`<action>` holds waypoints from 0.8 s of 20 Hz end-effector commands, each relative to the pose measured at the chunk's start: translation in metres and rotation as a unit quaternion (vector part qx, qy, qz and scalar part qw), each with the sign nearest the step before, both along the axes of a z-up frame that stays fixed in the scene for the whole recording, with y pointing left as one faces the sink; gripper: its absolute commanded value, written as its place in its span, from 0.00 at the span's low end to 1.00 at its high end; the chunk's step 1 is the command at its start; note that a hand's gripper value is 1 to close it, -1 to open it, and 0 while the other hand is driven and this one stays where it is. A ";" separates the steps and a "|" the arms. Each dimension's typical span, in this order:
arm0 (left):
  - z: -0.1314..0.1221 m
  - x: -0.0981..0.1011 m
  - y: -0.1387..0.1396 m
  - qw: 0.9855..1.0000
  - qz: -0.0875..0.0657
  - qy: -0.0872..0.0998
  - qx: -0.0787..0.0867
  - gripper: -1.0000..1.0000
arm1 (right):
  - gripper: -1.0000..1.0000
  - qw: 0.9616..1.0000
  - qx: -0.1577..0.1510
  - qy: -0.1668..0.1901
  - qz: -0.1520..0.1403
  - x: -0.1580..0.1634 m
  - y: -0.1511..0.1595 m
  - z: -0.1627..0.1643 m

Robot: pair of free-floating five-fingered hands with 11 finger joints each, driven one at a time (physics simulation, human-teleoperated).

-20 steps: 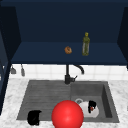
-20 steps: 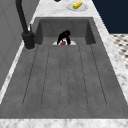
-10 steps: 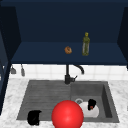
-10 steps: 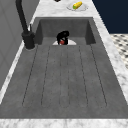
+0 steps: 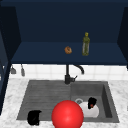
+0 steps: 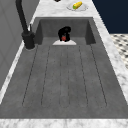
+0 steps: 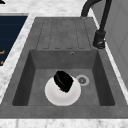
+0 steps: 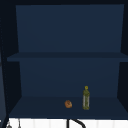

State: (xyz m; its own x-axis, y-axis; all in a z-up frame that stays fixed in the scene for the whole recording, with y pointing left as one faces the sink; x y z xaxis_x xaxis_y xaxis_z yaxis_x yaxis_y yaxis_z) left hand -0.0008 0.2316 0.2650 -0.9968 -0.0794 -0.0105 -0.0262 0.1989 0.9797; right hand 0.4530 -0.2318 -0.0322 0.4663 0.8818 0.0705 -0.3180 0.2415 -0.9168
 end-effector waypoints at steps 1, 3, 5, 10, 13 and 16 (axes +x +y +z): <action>0.000 0.000 0.000 1.000 0.000 0.000 0.000 0.50 | 1.00 1.000 -0.005 0.000 -0.004 -0.009 -0.004 0.031; 0.000 0.000 0.000 1.000 0.000 0.000 0.000 0.50 | 1.00 1.000 -0.003 0.000 -0.003 -0.018 -0.007 0.046; 0.000 0.000 0.000 1.000 0.000 0.000 0.000 0.50 | 1.00 1.000 0.001 -0.001 0.000 -0.029 -0.010 0.063; 0.000 0.000 0.000 1.000 0.000 0.000 0.000 0.50 | 1.00 1.000 -0.009 -0.009 0.011 -0.063 -0.014 0.096; 0.000 0.000 0.000 1.000 0.000 0.000 0.000 0.50 | 1.00 1.000 -0.006 -0.003 0.014 -0.079 -0.013 0.113; 0.000 0.000 0.000 1.000 0.000 0.000 0.000 0.50 | 1.00 1.000 -0.004 0.009 0.015 -0.089 -0.014 0.129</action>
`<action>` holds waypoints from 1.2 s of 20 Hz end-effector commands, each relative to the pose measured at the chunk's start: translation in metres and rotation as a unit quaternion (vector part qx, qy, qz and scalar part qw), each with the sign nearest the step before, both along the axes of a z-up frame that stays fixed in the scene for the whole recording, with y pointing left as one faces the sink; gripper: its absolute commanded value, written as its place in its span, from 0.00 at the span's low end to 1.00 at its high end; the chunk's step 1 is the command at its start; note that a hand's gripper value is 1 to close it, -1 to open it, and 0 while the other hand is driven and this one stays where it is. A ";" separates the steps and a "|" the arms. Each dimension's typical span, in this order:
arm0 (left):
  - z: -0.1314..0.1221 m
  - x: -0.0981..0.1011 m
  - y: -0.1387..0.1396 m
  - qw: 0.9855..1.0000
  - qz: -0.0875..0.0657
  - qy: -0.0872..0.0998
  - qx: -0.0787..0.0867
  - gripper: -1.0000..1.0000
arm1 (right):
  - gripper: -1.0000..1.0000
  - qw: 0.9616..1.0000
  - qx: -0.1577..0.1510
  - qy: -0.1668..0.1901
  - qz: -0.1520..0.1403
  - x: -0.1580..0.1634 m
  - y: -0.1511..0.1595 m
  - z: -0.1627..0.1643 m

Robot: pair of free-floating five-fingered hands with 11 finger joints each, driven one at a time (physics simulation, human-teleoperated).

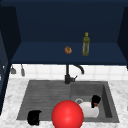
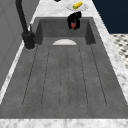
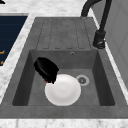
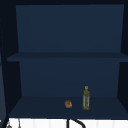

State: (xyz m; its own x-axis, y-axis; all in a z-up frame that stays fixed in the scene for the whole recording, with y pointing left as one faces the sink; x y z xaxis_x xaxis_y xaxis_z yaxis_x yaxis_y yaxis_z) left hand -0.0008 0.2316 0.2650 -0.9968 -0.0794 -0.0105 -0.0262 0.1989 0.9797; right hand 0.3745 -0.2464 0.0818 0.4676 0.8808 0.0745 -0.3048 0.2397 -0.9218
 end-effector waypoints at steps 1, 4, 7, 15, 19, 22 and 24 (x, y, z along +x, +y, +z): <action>0.000 0.000 0.000 1.000 0.000 0.000 0.000 0.50 | 1.00 1.000 -0.007 0.014 0.017 -0.015 0.000 0.021; 0.000 0.000 0.000 1.000 0.000 0.000 0.000 0.50 | 1.00 1.000 -0.017 0.005 0.021 -0.016 -0.008 0.045; 0.000 0.000 0.000 1.000 0.000 0.000 0.000 0.50 | 1.00 1.000 -0.013 0.016 0.023 -0.018 -0.013 0.067; 0.000 0.000 0.000 1.000 0.000 0.000 0.000 0.50 | 1.00 0.999 -0.010 -0.025 0.021 -0.057 -0.039 0.124; 0.000 0.000 0.000 1.000 0.000 0.000 0.000 0.50 | 1.00 0.999 -0.011 -0.034 0.031 -0.075 -0.044 0.155; 0.000 0.000 0.000 1.000 0.000 0.000 0.000 0.50 | 1.00 0.999 -0.015 -0.022 0.035 -0.089 -0.045 0.174; 0.000 0.000 0.000 1.000 0.000 0.000 0.000 0.50 | 1.00 0.999 -0.019 -0.023 0.039 -0.097 -0.047 0.186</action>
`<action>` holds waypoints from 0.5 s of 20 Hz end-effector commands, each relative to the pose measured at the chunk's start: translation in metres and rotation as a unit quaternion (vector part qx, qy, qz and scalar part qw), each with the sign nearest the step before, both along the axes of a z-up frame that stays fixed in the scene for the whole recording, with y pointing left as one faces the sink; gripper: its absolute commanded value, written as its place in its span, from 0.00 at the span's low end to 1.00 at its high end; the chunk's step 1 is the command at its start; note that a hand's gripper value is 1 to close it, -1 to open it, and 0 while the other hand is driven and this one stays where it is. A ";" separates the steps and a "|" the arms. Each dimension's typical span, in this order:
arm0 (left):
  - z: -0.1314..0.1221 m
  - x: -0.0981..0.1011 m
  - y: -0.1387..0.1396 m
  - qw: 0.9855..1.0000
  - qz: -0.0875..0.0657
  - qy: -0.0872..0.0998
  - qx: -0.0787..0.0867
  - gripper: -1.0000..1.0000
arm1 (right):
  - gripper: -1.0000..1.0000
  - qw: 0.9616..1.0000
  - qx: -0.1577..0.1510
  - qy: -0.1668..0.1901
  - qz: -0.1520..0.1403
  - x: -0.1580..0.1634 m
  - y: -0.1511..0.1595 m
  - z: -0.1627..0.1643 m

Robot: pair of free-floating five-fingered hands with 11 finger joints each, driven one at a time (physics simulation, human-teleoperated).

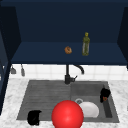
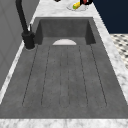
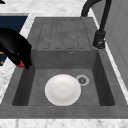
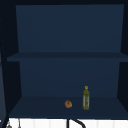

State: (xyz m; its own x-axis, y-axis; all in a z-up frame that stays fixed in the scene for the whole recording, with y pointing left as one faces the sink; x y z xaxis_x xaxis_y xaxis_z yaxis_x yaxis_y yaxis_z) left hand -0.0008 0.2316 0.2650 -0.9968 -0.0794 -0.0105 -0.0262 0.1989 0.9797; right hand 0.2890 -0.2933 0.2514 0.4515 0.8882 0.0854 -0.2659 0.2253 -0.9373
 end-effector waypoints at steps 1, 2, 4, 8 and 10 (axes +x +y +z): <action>0.000 0.000 0.000 1.000 0.000 0.000 0.000 0.50 | 1.00 0.999 -0.019 -0.003 0.033 -0.016 -0.002 0.022; 0.000 0.000 0.000 1.000 0.000 0.000 0.000 0.50 | 1.00 0.999 -0.020 -0.004 0.037 -0.019 -0.002 0.028; 0.000 0.000 0.000 1.000 0.000 0.000 0.000 0.50 | 1.00 0.999 -0.021 0.000 0.041 -0.025 -0.003 0.035; 0.000 0.000 0.000 1.000 0.000 0.000 0.000 0.50 | 1.00 1.000 -0.017 0.001 0.023 -0.041 -0.013 0.046; 0.000 0.000 0.000 1.000 0.000 0.000 0.000 0.50 | 1.00 1.000 -0.003 0.011 0.019 -0.050 -0.020 0.049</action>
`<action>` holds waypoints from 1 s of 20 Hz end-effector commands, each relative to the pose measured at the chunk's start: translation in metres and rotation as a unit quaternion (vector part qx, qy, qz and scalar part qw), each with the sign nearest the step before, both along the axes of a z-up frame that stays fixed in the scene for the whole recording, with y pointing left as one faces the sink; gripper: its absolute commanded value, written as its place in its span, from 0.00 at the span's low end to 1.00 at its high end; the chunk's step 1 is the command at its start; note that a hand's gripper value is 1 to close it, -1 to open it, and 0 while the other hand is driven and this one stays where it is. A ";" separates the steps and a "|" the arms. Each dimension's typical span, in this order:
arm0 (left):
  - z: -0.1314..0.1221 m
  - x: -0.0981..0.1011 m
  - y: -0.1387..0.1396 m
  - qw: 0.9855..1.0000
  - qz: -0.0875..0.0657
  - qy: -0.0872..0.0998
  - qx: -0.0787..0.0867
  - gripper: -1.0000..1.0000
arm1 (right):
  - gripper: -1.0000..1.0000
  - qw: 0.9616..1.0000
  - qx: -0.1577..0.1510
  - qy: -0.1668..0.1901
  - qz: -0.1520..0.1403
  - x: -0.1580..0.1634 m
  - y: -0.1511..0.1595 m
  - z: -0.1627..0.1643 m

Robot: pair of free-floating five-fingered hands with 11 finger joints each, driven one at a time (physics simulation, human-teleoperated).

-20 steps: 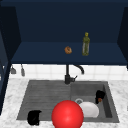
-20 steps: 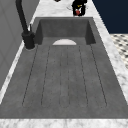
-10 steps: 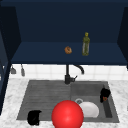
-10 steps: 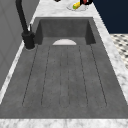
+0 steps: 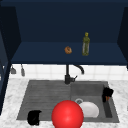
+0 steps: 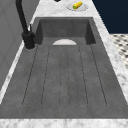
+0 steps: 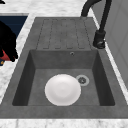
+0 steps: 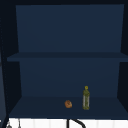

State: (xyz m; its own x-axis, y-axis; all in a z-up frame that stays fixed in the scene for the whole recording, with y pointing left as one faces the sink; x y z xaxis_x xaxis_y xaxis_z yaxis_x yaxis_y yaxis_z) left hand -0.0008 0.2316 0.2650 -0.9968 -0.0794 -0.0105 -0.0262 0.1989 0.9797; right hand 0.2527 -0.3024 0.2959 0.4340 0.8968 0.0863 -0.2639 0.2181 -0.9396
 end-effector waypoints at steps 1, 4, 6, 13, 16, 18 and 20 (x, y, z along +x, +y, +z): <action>0.000 0.000 0.000 1.000 0.000 0.000 0.000 0.50 | 1.00 1.000 0.000 0.015 0.010 -0.017 -0.014 0.006; 0.000 0.000 0.000 1.000 0.000 0.000 0.000 0.50 | 1.00 1.000 0.004 0.014 0.010 -0.027 -0.029 0.005; 0.000 0.000 0.000 1.000 0.000 0.000 0.000 0.50 | 1.00 1.000 0.006 0.006 0.014 -0.033 -0.041 0.005; 0.000 0.000 0.000 1.000 0.000 0.000 0.000 0.50 | 1.00 1.000 0.013 0.001 0.006 -0.066 -0.083 0.033; 0.000 0.000 0.000 1.000 0.000 0.000 0.000 0.50 | 1.00 1.000 0.014 0.002 0.007 -0.072 -0.105 0.041; 0.000 0.000 0.000 1.000 0.000 0.000 0.000 0.50 | 1.00 1.000 0.015 0.002 0.007 -0.074 -0.121 0.042; 0.000 0.000 0.000 1.000 0.000 0.000 0.000 0.50 | 1.00 1.000 0.016 0.002 0.007 -0.077 -0.137 0.040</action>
State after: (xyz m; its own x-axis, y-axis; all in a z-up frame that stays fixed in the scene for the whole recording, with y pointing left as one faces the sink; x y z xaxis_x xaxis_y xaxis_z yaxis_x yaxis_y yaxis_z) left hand -0.0008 0.2316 0.2650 -0.9968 -0.0794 -0.0105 -0.0262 0.1989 0.9797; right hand 0.1799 -0.4167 0.3351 0.4215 0.8998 0.1124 -0.2714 0.2435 -0.9312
